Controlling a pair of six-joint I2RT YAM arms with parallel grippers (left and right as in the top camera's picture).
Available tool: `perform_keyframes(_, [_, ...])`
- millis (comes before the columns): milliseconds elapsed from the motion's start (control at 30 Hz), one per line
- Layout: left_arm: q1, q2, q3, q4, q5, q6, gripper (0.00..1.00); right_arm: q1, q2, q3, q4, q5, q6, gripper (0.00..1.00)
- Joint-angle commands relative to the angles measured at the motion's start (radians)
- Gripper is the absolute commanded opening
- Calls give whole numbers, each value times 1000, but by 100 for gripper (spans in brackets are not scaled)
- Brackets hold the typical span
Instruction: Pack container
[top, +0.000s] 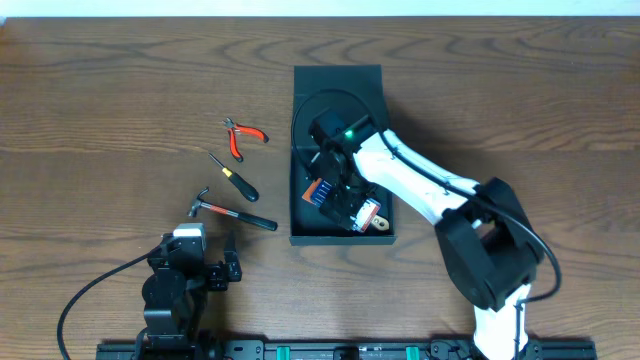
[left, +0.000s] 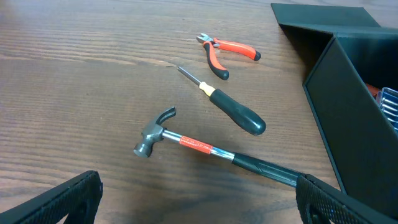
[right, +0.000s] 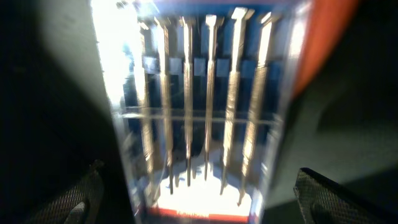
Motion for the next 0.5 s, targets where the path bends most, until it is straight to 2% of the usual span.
perform_keyframes(0, [-1, -6, -13, 3, -8, 6, 99, 10, -172, 43, -3, -19, 10, 99])
perform_keyframes(267, [-1, -6, -13, 3, -8, 6, 99, -43, -587, 6, -42, 0, 66, 99])
perform_keyframes(467, [-1, -6, -13, 3, -8, 6, 99, -102, -931, -139, -36, 35, 104, 99])
